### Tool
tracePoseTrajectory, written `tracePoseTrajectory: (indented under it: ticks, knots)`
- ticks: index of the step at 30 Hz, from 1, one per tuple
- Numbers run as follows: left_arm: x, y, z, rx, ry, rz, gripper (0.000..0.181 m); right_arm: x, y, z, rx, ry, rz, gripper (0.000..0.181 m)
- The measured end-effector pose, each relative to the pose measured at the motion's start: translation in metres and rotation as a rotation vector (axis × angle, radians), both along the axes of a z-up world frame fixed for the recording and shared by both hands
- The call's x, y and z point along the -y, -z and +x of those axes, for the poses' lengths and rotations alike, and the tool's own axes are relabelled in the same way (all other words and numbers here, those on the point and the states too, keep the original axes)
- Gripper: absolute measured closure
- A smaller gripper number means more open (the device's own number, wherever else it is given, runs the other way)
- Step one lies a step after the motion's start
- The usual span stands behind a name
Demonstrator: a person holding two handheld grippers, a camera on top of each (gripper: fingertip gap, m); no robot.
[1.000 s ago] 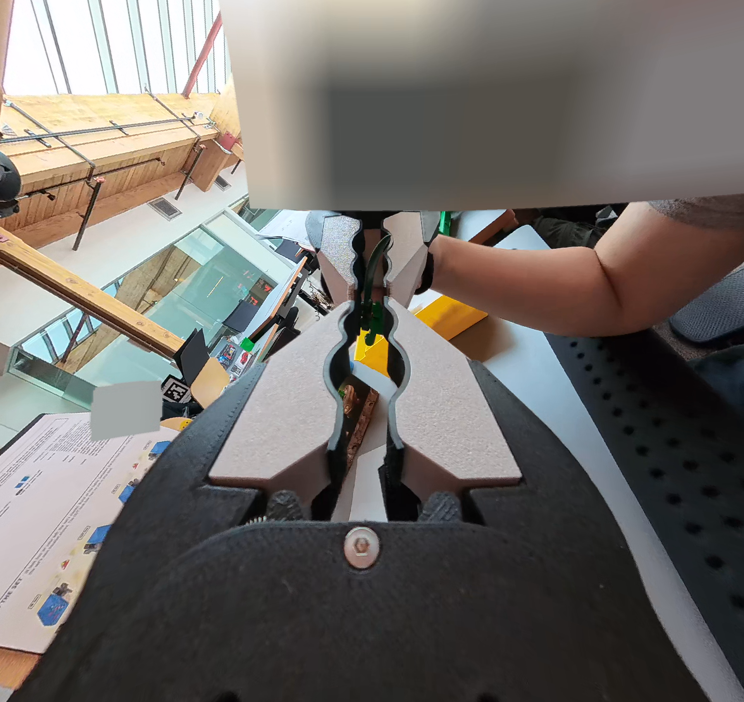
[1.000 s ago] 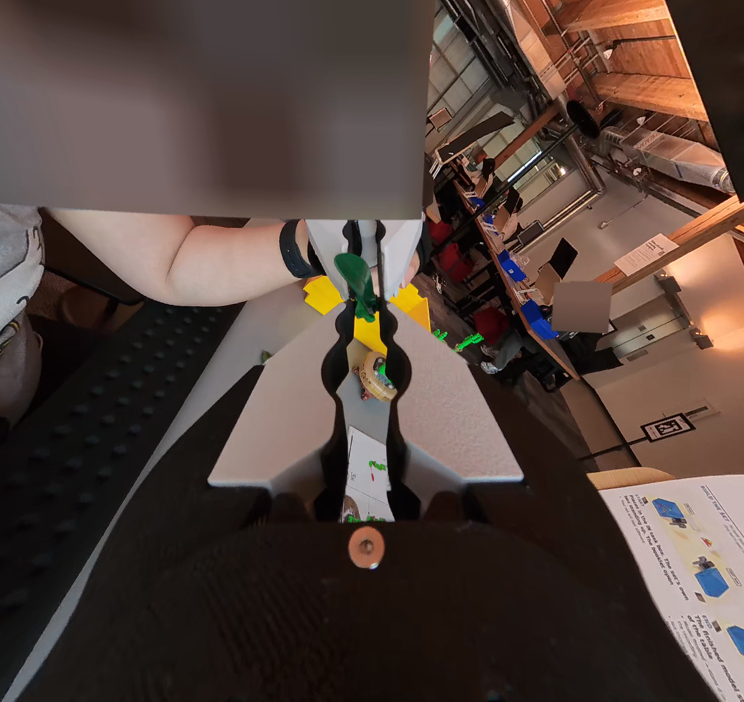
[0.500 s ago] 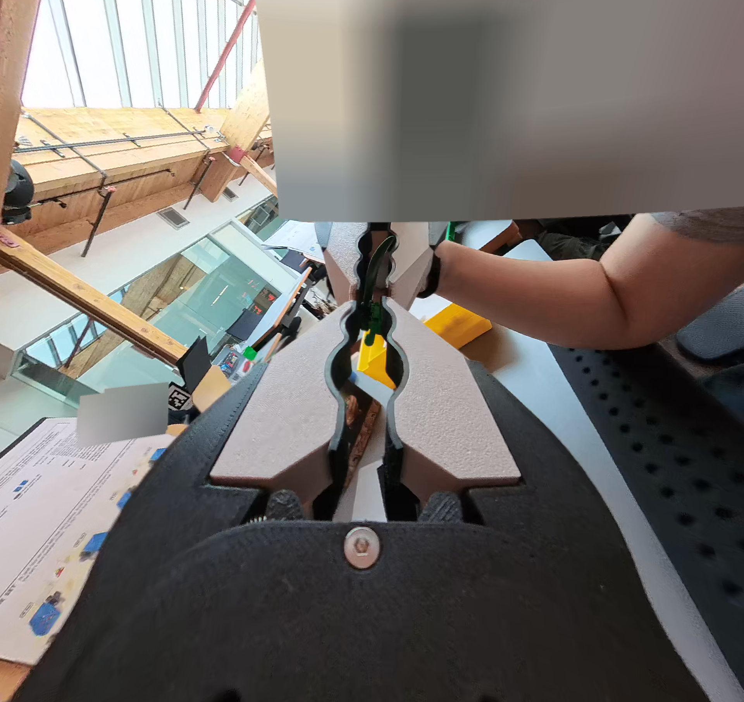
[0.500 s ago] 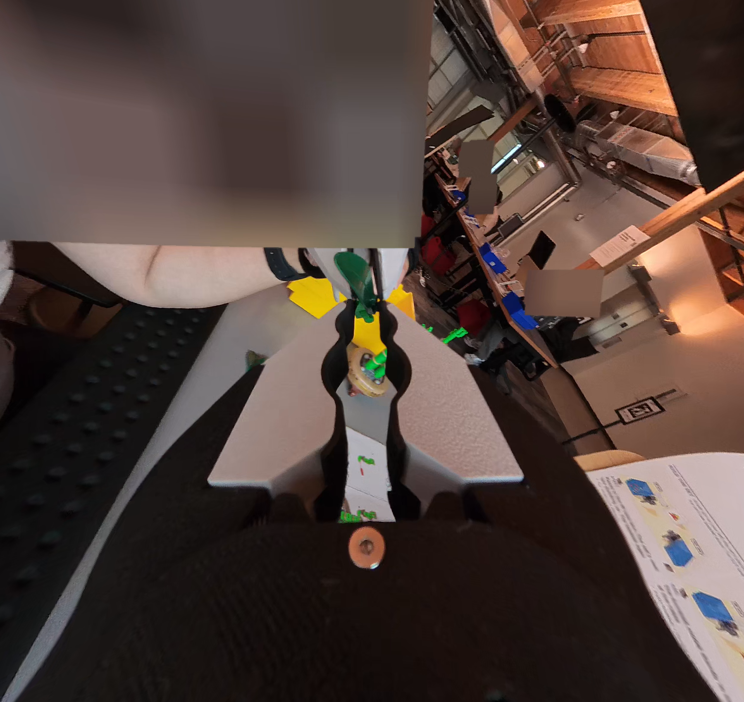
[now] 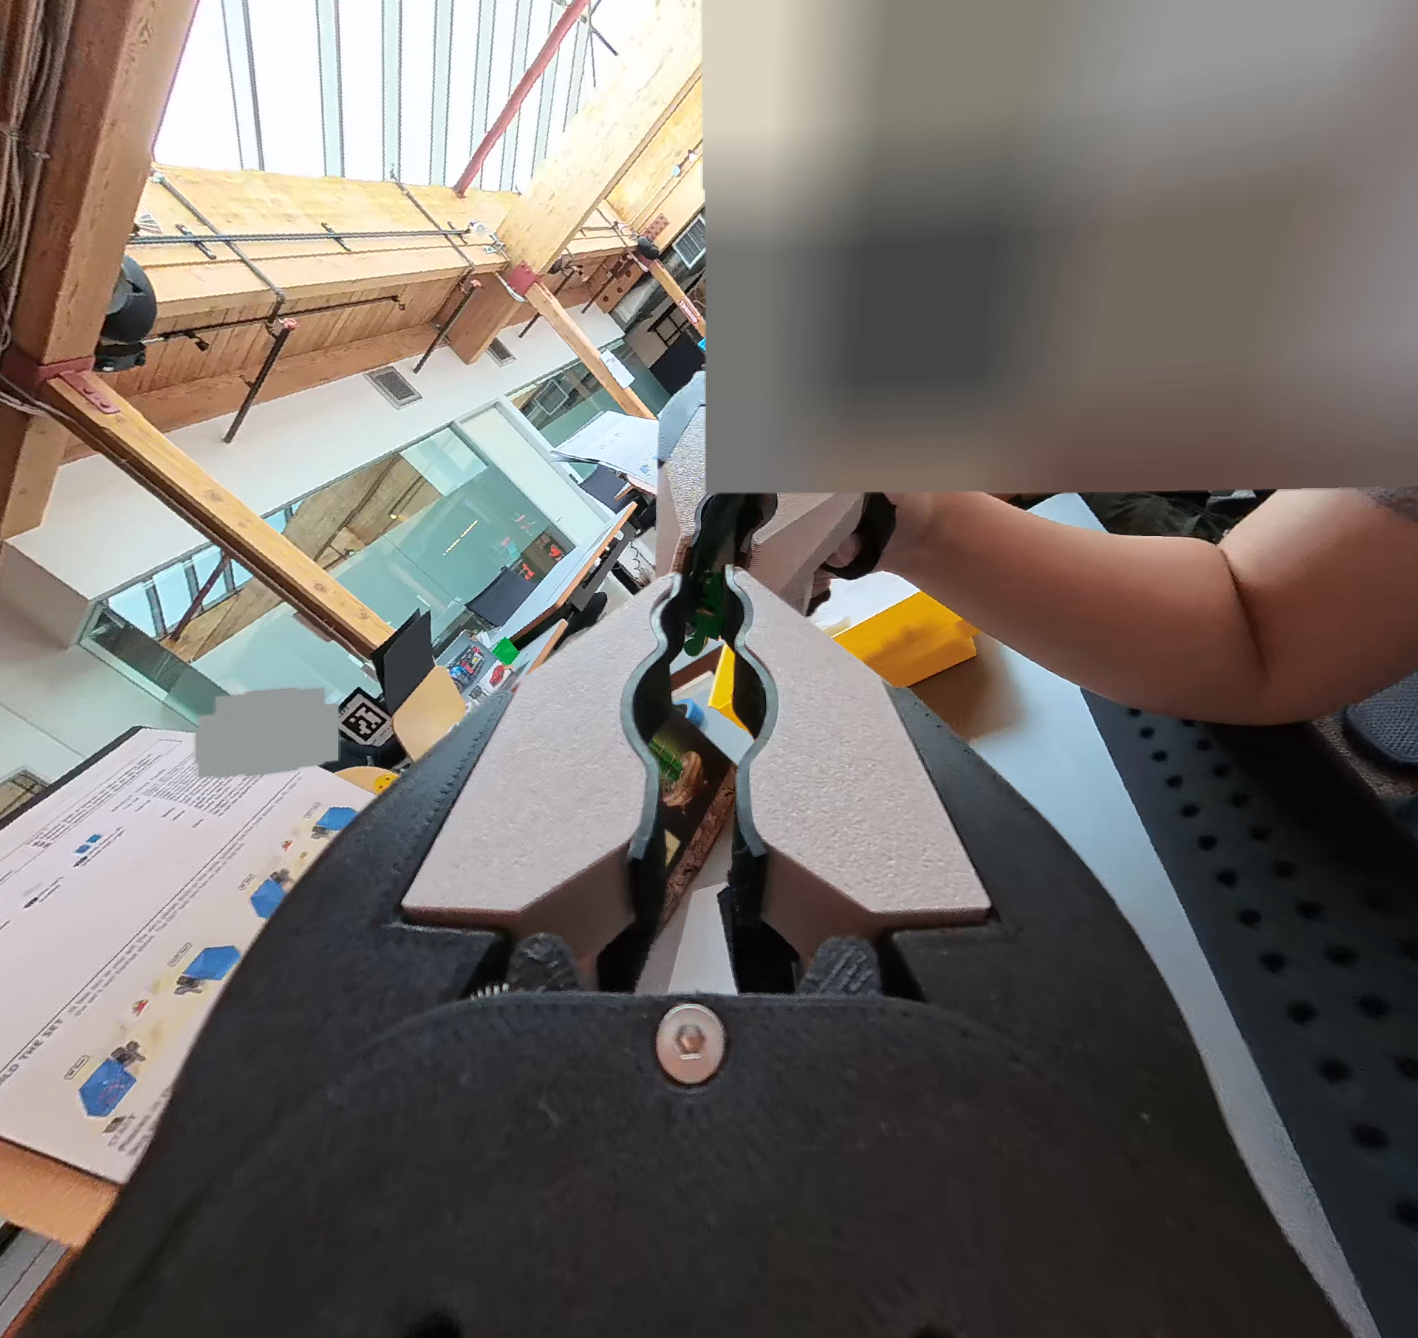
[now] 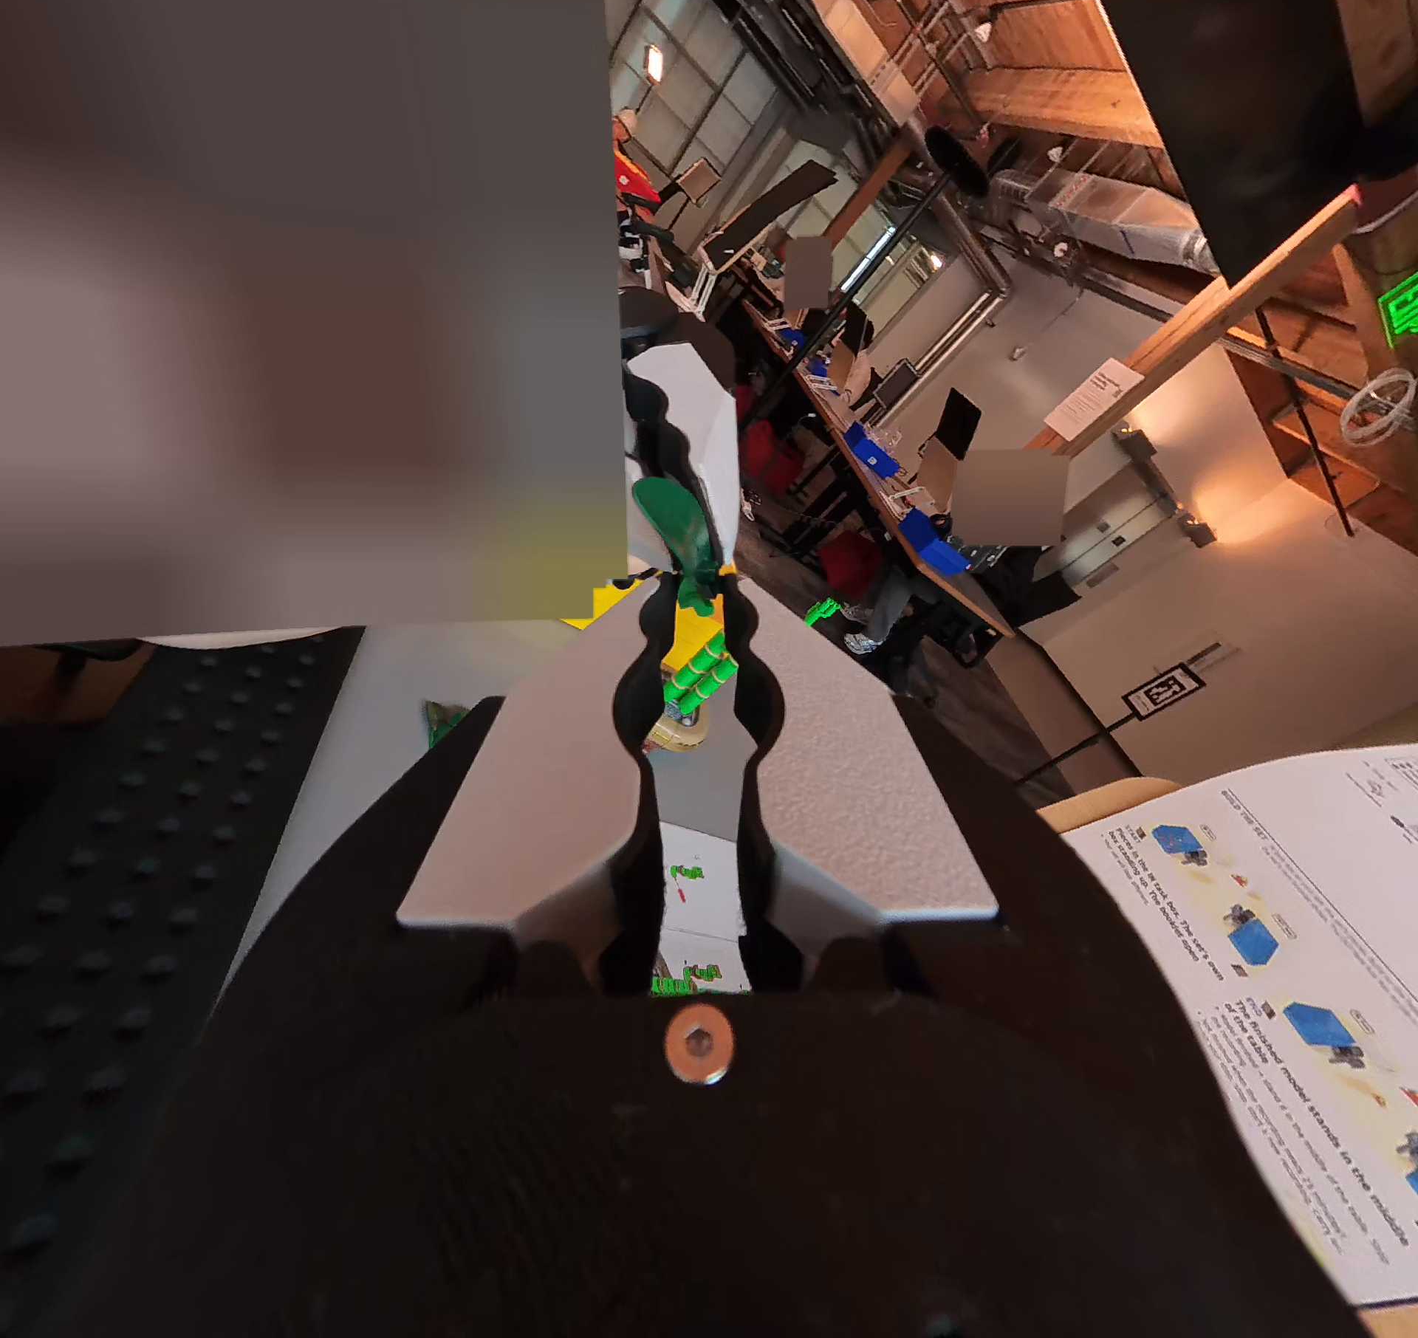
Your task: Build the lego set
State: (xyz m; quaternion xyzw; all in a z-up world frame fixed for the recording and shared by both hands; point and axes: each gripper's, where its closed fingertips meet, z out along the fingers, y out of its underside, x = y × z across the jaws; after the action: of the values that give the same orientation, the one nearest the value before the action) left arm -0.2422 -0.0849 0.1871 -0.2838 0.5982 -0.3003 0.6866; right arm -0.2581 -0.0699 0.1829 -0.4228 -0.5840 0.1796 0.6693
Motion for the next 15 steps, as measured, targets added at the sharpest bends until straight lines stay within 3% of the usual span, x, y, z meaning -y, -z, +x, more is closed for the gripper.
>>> tracePoseTrajectory:
  ticks: [15]
  knots:
    - [-0.0064,-0.0062,-0.0023,0.039,0.061,-0.112,0.176,-0.0057,-0.0049,-0.0011,-0.058,-0.019,-0.022,0.171]
